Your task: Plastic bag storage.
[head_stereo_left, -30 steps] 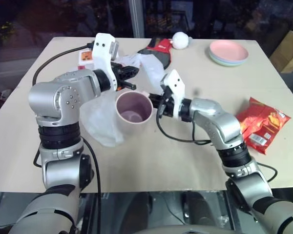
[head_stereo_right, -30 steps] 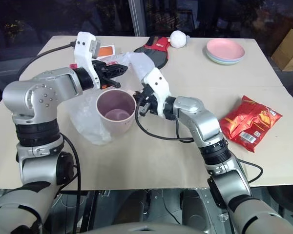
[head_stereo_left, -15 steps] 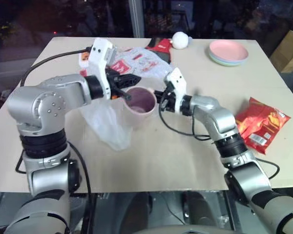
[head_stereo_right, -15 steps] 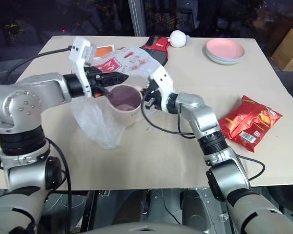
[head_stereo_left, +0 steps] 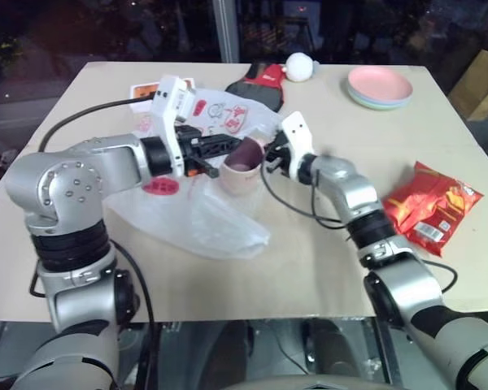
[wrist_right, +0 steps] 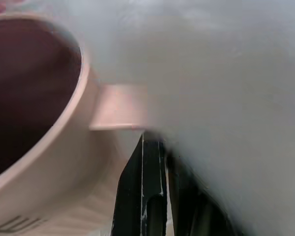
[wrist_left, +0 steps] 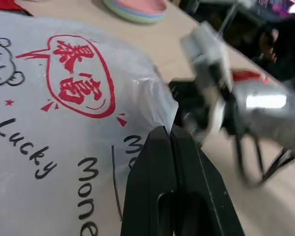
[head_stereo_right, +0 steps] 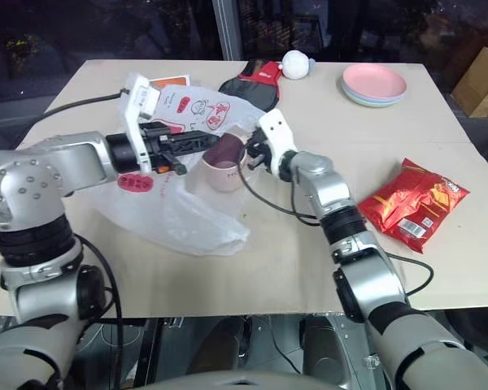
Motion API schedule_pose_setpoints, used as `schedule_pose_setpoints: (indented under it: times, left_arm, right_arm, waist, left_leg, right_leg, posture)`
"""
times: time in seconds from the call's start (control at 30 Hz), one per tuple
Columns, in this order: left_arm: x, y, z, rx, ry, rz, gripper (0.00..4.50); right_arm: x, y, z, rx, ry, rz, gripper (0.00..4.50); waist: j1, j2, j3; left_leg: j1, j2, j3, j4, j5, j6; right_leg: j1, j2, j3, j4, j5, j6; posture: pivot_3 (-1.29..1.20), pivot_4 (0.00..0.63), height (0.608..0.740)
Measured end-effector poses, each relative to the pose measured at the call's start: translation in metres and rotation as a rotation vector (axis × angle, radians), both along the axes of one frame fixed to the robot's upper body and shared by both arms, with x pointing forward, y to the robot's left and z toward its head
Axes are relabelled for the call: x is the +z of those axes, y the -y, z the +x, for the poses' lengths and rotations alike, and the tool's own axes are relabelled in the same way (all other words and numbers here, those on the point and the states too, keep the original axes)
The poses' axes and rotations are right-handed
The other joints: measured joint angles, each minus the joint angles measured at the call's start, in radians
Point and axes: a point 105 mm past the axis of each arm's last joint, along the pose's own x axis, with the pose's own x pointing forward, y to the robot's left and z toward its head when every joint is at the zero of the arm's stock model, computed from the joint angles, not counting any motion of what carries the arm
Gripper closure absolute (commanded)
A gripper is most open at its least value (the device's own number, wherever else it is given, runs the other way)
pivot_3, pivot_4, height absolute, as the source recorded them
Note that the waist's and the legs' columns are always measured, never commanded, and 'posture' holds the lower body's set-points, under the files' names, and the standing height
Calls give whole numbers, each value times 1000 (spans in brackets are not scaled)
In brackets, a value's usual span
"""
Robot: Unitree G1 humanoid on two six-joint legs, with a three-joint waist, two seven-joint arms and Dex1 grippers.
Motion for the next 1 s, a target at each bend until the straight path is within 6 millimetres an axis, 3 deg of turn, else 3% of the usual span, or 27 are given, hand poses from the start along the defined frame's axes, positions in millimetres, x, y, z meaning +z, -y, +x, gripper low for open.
schedule_pose_setpoints:
  times: [0.07, 0.17, 0.37, 0.53, 0.57, 0.63, 0.77, 1.0]
  left_arm:
    - [4, 2, 3, 23, 12, -27, 4500]
    - [12, -4, 6, 70, 33, -68, 4500]
    - [12, -2, 11, 102, 25, -123, 4500]
    - [13, -7, 14, 146, 29, -144, 4500]
    - [14, -9, 15, 158, 32, -151, 4500]
    - [13, -10, 17, 171, 37, -156, 4500]
    - [9, -10, 21, 193, 43, -150, 4500]
    - [2, -1, 30, 195, 41, -151, 4500]
  right_arm:
    - [1, -27, -11, 32, 3, 7, 4378]
    - [-3, -46, -21, 59, -12, -10, 3464]
    - [-12, -54, -25, 50, 49, -128, 812]
    - [-10, -33, -39, 82, 123, -127, 812]
    - [-13, -25, -40, 78, 101, -125, 389]
    - [-14, -7, -40, 67, 59, -116, 65]
    - [3, 23, -47, 17, 120, -128, 65]
    - [36, 84, -78, -94, 254, -178, 65]
  waist:
    - [-5, 0, 0]
    - [-7, 0, 0]
    - [2, 0, 0]
    - [6, 0, 0]
    - [5, 0, 0]
    - [6, 0, 0]
    - [6, 0, 0]
    - [15, -1, 0]
  left_leg:
    - [0, 0, 1, 0, 0, 0]
    - [0, 0, 1, 0, 0, -1]
    - [0, -1, 1, 1, 1, -2]
    - [0, -1, 1, 0, 1, -2]
    - [0, -1, 1, 1, 1, -2]
    - [0, -1, 1, 1, 1, -2]
    - [0, 0, 1, 1, 1, -2]
    - [0, -1, 1, 1, 1, -2]
  right_leg:
    - [-2, 0, 1, 2, 0, 0]
    - [-2, 0, 2, 3, 0, 0]
    - [-2, 0, 2, 5, 0, 0]
    - [-2, 0, 2, 4, 0, 0]
    - [-1, 0, 2, 4, 0, 0]
    - [-1, 0, 2, 5, 0, 0]
    - [-2, 0, 2, 6, 0, 0]
    - [-1, -1, 2, 4, -1, 0]
  posture:
    - [0, 150, 740]
    - [0, 150, 740]
    - [0, 150, 740]
    - [0, 150, 740]
    - [0, 150, 740]
    - [0, 150, 740]
    - [0, 150, 740]
    - [0, 150, 740]
